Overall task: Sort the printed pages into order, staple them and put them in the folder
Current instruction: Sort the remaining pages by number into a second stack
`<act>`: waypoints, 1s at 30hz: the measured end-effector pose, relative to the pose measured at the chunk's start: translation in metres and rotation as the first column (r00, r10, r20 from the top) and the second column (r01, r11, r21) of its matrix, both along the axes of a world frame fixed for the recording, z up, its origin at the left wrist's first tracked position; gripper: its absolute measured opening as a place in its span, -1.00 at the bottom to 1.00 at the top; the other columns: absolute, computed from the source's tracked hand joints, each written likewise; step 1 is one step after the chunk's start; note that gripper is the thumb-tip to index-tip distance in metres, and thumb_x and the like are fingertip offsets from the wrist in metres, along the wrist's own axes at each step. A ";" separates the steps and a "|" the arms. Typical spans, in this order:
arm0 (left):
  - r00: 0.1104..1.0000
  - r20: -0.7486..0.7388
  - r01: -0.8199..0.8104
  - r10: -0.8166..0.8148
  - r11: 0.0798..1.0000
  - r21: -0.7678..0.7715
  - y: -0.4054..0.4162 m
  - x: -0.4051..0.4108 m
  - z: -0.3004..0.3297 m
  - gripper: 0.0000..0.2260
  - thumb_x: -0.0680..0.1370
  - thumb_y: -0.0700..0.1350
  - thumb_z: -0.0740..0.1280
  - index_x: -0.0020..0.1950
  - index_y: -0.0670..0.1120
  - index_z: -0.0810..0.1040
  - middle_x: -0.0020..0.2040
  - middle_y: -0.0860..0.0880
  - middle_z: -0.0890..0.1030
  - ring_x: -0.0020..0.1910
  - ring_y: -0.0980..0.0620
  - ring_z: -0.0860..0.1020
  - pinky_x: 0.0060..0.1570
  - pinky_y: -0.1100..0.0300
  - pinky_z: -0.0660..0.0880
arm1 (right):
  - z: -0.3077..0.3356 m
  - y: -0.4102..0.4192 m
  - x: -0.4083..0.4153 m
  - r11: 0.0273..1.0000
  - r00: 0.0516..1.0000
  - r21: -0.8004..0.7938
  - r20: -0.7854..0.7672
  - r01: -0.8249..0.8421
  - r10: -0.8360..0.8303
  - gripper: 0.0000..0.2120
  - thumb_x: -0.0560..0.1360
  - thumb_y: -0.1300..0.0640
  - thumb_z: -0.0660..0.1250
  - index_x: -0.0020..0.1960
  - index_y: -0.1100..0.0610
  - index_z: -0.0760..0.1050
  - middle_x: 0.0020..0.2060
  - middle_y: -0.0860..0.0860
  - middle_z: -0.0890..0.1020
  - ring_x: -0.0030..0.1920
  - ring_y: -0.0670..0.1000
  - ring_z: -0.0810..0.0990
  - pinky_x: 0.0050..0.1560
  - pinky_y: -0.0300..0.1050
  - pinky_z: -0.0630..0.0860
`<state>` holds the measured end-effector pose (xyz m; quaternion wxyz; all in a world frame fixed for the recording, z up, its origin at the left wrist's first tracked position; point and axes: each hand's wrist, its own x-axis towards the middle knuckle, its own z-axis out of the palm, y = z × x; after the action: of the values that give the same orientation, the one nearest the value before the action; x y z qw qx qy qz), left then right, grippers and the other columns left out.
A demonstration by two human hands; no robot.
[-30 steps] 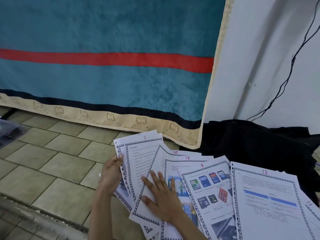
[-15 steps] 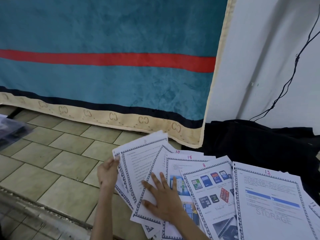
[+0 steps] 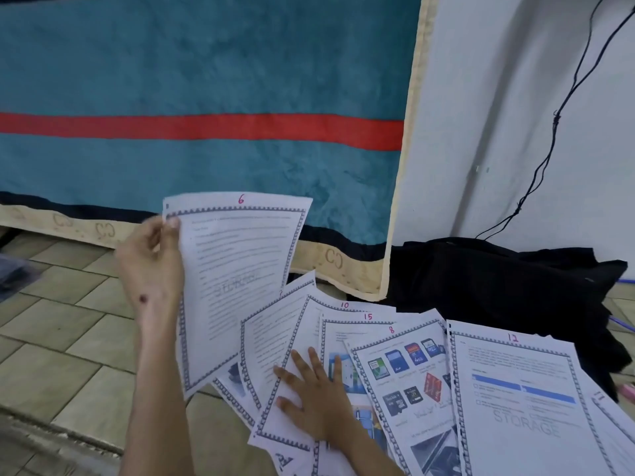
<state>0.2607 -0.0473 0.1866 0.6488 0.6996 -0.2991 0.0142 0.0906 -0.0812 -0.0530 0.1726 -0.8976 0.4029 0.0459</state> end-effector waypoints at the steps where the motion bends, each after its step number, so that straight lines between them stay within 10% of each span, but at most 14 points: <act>1: 0.998 0.069 -0.009 0.009 1.000 -0.003 0.002 -0.001 0.012 -0.86 0.58 -0.11 0.23 0.06 0.00 0.57 -0.13 0.13 0.57 -0.13 0.13 0.53 -0.12 0.35 0.44 | 0.005 -0.003 0.002 0.999 0.999 0.040 0.050 -0.004 0.002 -0.49 0.54 -0.33 -0.19 0.45 -0.28 0.14 0.51 -0.11 0.17 0.53 0.09 0.06 0.38 0.23 -0.38; 3: 0.982 0.187 -0.027 0.031 0.999 -0.023 0.004 -0.004 0.032 -0.82 0.58 -0.10 0.22 0.09 -0.02 0.58 -0.08 0.09 0.55 -0.07 0.09 0.53 -0.12 0.45 0.39 | 0.017 -0.015 0.003 0.980 0.989 0.197 0.141 0.015 -0.043 -0.55 0.62 -0.17 -0.12 0.50 -0.19 0.08 0.55 -0.10 -0.01 0.54 0.04 -0.19 0.39 0.26 -0.40; 5: 0.961 0.270 -0.048 0.061 0.997 -0.052 0.004 -0.007 0.049 -0.78 0.57 -0.06 0.22 0.09 -0.07 0.61 -0.06 0.12 0.55 -0.02 0.11 0.55 -0.04 0.41 0.37 | 0.035 -0.027 -0.002 0.878 0.918 0.477 0.335 0.030 -0.213 -0.55 0.64 -0.09 -0.07 0.51 -0.05 0.16 0.53 -0.04 0.13 0.54 0.01 -0.02 0.49 0.14 -0.19; 8: 0.948 0.317 0.004 0.027 0.996 -0.094 0.002 -0.014 0.068 -0.77 0.56 -0.05 0.22 0.09 -0.07 0.61 -0.07 0.17 0.55 -0.13 0.32 0.49 -0.13 0.59 0.32 | 0.072 -0.036 -0.017 0.757 0.605 0.653 0.598 0.012 -0.526 -0.37 0.50 -0.31 0.11 0.44 0.03 0.32 0.42 -0.04 0.37 0.38 -0.12 0.35 0.30 -0.29 0.30; 11: 0.944 0.323 0.100 -0.062 0.990 -0.103 -0.006 -0.025 0.077 -0.79 0.55 -0.07 0.23 0.07 -0.07 0.62 -0.11 0.18 0.56 -0.22 0.44 0.49 -0.15 0.68 0.29 | 0.117 -0.044 -0.032 0.801 0.395 0.593 0.759 -0.088 -0.518 -0.20 0.36 -0.42 0.20 0.49 -0.08 0.18 0.35 -0.35 0.36 0.21 -0.45 0.36 0.02 -0.59 0.32; 13: 0.950 0.288 0.148 -0.120 0.986 -0.077 -0.013 -0.032 0.076 -0.82 0.55 -0.07 0.25 0.06 -0.04 0.62 -0.13 0.19 0.57 -0.14 0.36 0.52 -0.12 0.66 0.32 | 0.141 -0.053 -0.041 0.824 0.303 0.542 0.823 -0.166 -0.480 -0.05 0.24 -0.41 0.35 0.50 -0.06 0.14 0.27 -0.46 0.37 0.25 -0.47 0.35 0.03 -0.57 0.40; 16: 0.929 0.276 0.287 -0.247 0.952 -0.112 -0.015 -0.045 0.080 -0.88 0.54 -0.09 0.29 0.00 0.05 0.60 -0.13 0.19 0.61 -0.12 0.31 0.56 -0.03 0.50 0.44 | 0.163 -0.067 -0.050 0.832 0.176 0.509 0.860 -0.219 -0.480 -0.01 0.19 -0.20 0.54 0.48 -0.02 0.14 0.34 -0.13 0.47 0.33 -0.19 0.43 0.11 -0.36 0.50; 22: 0.775 0.362 0.602 -0.518 0.780 -0.172 -0.014 -0.069 0.101 -0.90 0.55 -0.14 0.31 -0.07 0.06 0.58 -0.26 0.29 0.65 -0.20 0.33 0.60 -0.17 0.40 0.51 | 0.173 -0.077 -0.051 0.814 -0.132 0.564 0.804 -0.141 -0.580 -0.82 0.49 0.27 0.35 0.08 0.14 0.54 -0.06 -0.03 0.69 -0.01 -0.05 0.66 0.10 -0.06 0.55; 25: 0.705 0.254 0.702 -0.662 0.703 -0.116 -0.024 -0.057 0.089 -0.85 0.59 -0.08 0.21 0.07 0.06 0.54 -0.10 0.22 0.67 -0.04 0.25 0.62 -0.01 0.33 0.53 | 0.170 -0.082 -0.051 0.783 -0.308 0.617 0.733 -0.074 -0.607 -0.88 0.53 0.25 0.29 0.02 0.07 0.52 -0.08 -0.07 0.68 -0.06 -0.10 0.67 0.09 -0.06 0.57; 30: 0.910 -0.017 0.395 -0.414 0.854 0.337 -0.047 0.002 -0.013 -0.69 0.58 0.00 0.24 0.25 -0.10 0.52 0.20 -0.10 0.58 0.18 -0.06 0.54 0.20 0.06 0.41 | 0.148 -0.091 -0.068 0.714 -0.449 0.700 0.635 -0.011 -0.629 -0.84 0.57 0.20 0.24 0.11 0.03 0.50 0.02 -0.06 0.64 0.01 -0.09 0.64 0.01 -0.11 0.60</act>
<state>0.2624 -0.0942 0.1734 0.5008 0.7197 -0.4557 -0.1536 0.0222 -0.1718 0.0954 0.5980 -0.3072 0.3360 -0.6597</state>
